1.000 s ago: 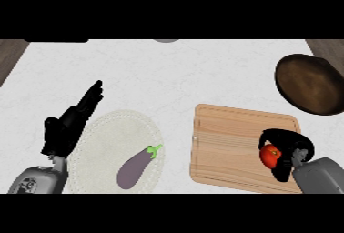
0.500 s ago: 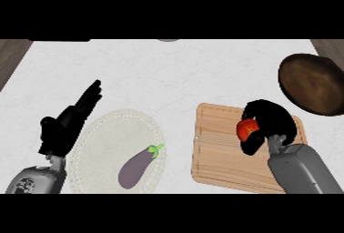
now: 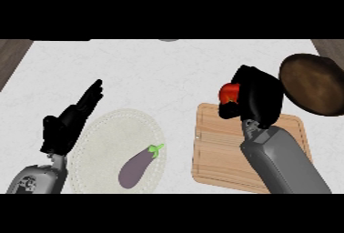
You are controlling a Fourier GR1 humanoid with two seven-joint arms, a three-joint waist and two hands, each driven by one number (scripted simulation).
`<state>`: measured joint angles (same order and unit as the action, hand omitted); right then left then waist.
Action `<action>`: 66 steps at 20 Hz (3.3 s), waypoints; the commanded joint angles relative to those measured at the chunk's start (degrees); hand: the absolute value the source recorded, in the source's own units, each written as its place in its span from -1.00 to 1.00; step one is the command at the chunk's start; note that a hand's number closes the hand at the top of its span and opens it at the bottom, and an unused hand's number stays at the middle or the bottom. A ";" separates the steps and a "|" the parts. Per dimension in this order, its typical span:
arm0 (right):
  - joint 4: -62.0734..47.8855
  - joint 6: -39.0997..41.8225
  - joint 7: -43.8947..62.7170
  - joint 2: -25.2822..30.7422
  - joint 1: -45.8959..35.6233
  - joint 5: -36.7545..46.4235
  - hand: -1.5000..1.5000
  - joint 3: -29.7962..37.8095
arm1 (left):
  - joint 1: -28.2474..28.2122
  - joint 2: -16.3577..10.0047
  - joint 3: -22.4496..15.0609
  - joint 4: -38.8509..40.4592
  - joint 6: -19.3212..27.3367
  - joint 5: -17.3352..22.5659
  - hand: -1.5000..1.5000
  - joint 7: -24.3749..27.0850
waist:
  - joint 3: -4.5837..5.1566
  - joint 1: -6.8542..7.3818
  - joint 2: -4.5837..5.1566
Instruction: Pick the tomato from the cutting board and place it in the pan
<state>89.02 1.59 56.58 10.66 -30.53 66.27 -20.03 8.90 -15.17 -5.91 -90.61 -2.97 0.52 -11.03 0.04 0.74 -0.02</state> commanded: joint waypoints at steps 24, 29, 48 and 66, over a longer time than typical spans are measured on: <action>-42.67 -41.31 -33.16 11.38 -5.50 -9.87 1.00 30.73 | 2.91 1.06 3.29 0.31 -2.38 -1.12 0.00 -2.56 | -0.13 0.27 0.48; -57.88 -45.46 -43.48 14.44 -10.79 -13.80 1.00 35.00 | 1.92 3.18 1.05 -0.17 -1.67 -3.29 0.00 -1.27 | -0.16 0.82 0.62; -80.53 -32.78 -53.08 26.84 -17.17 -23.92 -1.00 46.45 | 3.03 4.98 0.67 0.78 -1.81 -4.23 0.00 -0.83 | -0.49 3.09 2.10; -74.26 -18.76 -84.28 26.93 -9.13 -50.48 -1.00 70.13 | 1.75 4.04 2.77 0.92 -2.60 -3.15 0.00 0.46 | -0.58 1.04 1.55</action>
<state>15.15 -24.14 -21.54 36.67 -43.09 20.61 46.02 10.11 -10.91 -4.26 -90.90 -5.58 -3.03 -11.04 -0.60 2.68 1.63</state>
